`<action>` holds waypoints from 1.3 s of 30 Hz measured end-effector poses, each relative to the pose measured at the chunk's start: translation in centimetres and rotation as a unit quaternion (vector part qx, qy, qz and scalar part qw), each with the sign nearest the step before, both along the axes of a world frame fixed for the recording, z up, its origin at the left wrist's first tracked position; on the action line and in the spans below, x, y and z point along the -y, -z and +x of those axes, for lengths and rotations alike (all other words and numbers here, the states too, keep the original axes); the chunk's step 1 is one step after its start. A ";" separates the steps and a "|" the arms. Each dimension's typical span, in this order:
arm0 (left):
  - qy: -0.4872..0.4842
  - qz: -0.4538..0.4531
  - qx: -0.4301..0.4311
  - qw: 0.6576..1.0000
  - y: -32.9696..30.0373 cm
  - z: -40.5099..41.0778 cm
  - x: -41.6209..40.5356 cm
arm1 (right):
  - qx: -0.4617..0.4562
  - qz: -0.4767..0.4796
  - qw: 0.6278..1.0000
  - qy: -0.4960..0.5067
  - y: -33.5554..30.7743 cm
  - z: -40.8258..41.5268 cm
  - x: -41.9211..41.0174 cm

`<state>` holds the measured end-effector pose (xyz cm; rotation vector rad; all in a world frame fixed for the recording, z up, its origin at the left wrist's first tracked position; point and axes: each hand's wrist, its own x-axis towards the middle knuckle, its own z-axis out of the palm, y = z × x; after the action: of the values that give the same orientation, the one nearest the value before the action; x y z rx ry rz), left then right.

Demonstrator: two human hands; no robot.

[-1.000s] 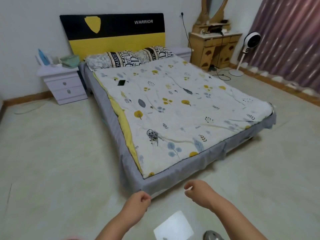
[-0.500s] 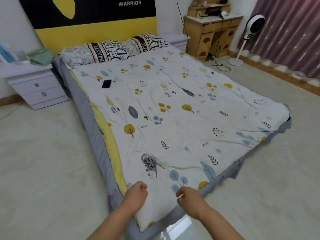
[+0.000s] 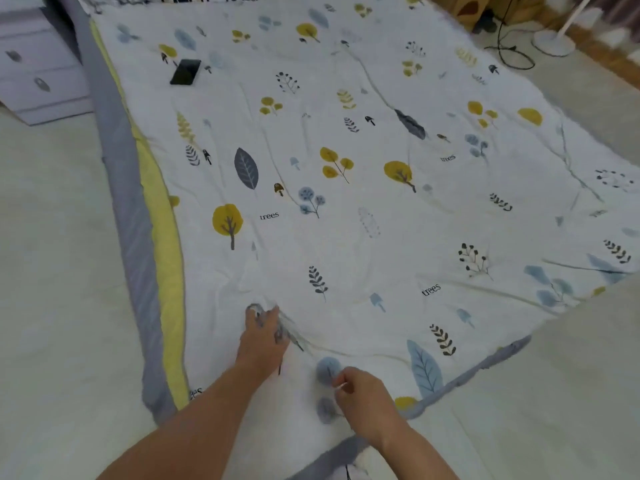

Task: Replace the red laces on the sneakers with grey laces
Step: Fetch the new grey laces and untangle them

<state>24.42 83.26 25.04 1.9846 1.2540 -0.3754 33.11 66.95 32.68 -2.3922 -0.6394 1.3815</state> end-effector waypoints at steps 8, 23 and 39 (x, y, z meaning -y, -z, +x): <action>-0.153 -0.073 0.127 0.977 -2.2 5.8 1.8 | -0.016 0.055 0.998 0.003 1.8 7.9 -1.0; -0.119 -0.228 0.337 0.906 -20.3 9.8 5.9 | -0.076 0.311 0.920 0.226 -12.0 10.7 -0.2; -0.160 -0.366 0.435 0.807 -28.2 11.0 11.7 | 0.009 0.349 0.774 0.528 -21.5 6.6 15.9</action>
<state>35.43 71.59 53.23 1.0086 0.6452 0.2101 39.72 51.02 54.16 -1.6159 0.2213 0.4678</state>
